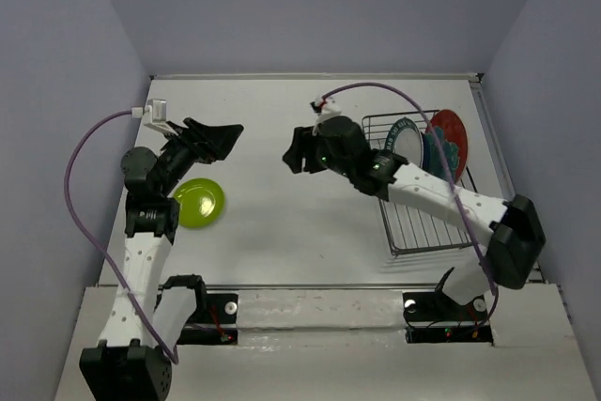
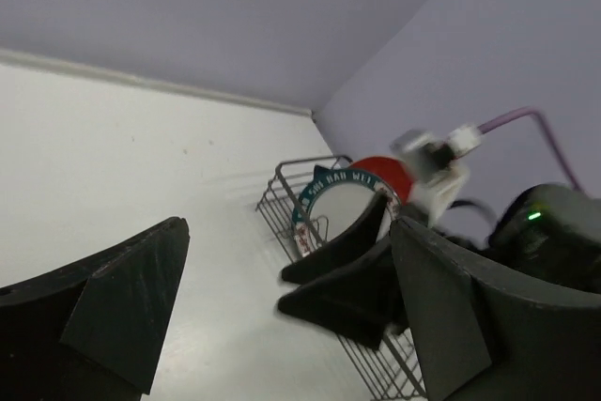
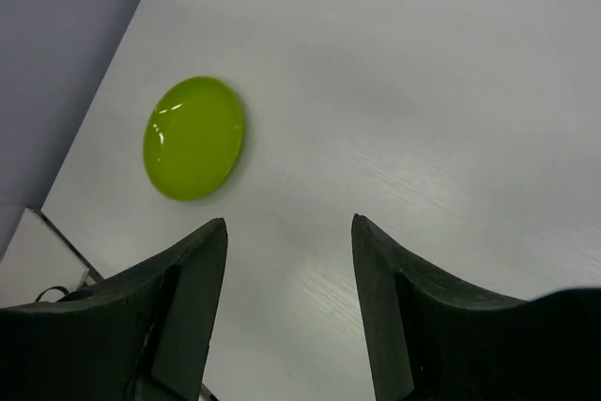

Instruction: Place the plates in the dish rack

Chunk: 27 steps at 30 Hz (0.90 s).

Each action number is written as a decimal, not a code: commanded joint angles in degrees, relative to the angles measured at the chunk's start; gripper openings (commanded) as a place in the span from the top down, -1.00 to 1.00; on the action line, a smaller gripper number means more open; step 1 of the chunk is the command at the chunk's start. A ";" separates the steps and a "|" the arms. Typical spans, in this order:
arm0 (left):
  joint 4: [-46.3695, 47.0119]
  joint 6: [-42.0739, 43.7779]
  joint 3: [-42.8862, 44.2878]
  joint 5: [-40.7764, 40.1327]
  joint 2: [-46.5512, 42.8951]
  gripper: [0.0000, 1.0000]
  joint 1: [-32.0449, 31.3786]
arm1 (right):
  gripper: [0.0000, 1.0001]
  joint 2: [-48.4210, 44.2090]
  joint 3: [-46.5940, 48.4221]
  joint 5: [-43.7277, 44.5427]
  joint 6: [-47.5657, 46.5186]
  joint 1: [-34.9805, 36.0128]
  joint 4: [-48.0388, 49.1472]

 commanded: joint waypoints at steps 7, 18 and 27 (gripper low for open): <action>-13.90 15.53 9.96 -14.86 -9.54 -0.98 -5.69 | -0.17 27.42 13.34 -8.69 16.43 10.26 23.59; -15.23 22.57 1.26 -24.53 -13.67 -0.98 -9.30 | -0.08 49.65 27.84 -11.23 24.60 10.26 23.94; -14.26 21.61 0.46 -21.19 -14.11 -0.98 -9.83 | 0.36 58.55 33.04 -16.06 28.74 10.26 24.20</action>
